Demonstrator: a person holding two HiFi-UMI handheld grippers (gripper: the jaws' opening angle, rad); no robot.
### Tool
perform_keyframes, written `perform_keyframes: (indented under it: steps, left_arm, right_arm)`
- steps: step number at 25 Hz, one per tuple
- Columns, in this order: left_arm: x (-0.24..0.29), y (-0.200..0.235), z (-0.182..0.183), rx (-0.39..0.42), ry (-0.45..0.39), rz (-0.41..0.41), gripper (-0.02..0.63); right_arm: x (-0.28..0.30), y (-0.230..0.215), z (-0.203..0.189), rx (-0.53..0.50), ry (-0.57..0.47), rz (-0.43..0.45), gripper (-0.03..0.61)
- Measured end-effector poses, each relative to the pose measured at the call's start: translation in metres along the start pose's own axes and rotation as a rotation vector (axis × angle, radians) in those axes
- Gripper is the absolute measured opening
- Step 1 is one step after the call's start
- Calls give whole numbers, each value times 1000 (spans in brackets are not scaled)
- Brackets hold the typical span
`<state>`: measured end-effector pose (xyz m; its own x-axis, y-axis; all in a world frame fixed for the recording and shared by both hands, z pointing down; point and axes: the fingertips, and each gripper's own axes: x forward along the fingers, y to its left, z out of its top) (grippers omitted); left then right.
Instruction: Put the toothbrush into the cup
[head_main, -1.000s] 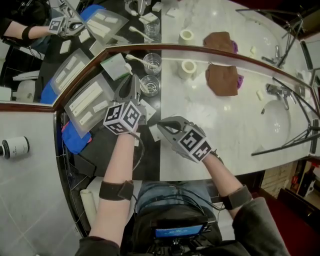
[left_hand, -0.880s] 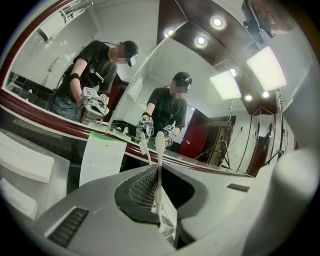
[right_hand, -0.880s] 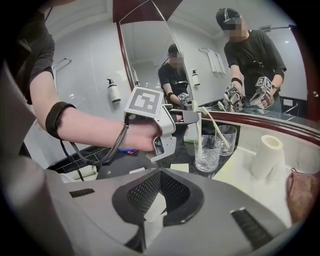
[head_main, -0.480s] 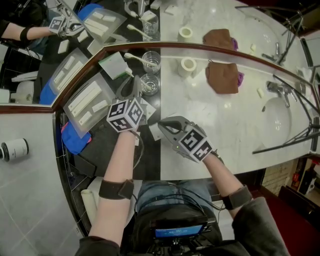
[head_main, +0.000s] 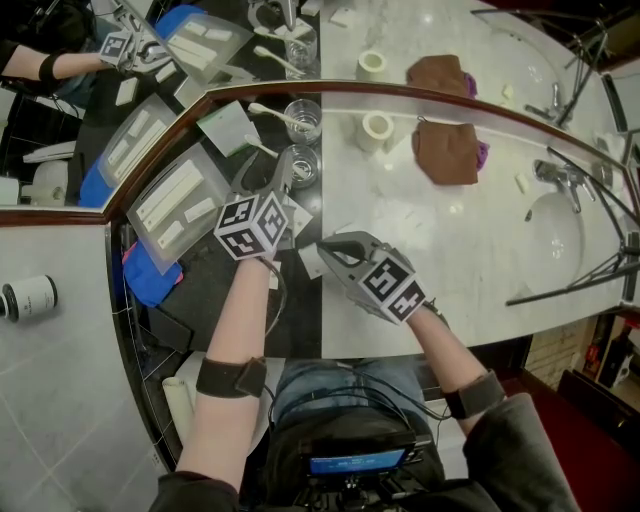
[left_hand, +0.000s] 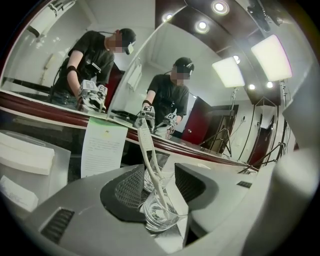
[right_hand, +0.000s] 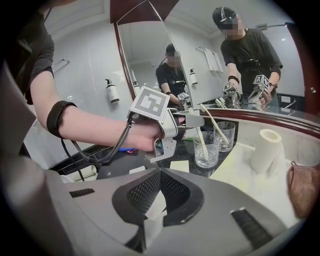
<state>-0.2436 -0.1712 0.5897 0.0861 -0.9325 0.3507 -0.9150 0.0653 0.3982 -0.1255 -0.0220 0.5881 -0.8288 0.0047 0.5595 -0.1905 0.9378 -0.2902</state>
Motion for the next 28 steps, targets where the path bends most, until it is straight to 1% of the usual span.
perform_keyframes:
  steps: [2, 8, 13, 14, 16, 17, 18, 20, 28]
  left_arm:
    - [0, 0, -3, 3, 10, 0, 215]
    - [-8, -1, -3, 21, 28, 28, 216]
    - [-34, -9, 4, 37, 45, 44, 215]
    - [-43, -12, 6, 47, 47, 47, 200]
    - [-60, -18, 12, 75, 47, 56, 144]
    - [-68, -21, 13, 89, 48, 57, 109]
    - [-76, -25, 14, 101, 50, 55, 57]
    - [-93, -33, 14, 120, 58, 43, 7]
    - [-148, -66, 12, 183, 77, 16, 3]
  right_arm:
    - [0, 0, -1, 1, 0, 0, 2]
    - [-7, -4, -2, 13, -10, -12, 3]
    - [-25, -7, 1, 25, -20, -40, 2]
    - [-31, -7, 3, 26, -24, -47, 3]
    - [-44, -9, 6, 27, -31, -62, 2]
    - [-51, -11, 7, 26, -35, -70, 3]
    - [-58, -12, 9, 25, -39, -77, 3]
    - [-72, -15, 10, 23, -47, -94, 3]
    - [-123, -42, -4, 51, -83, -188, 2]
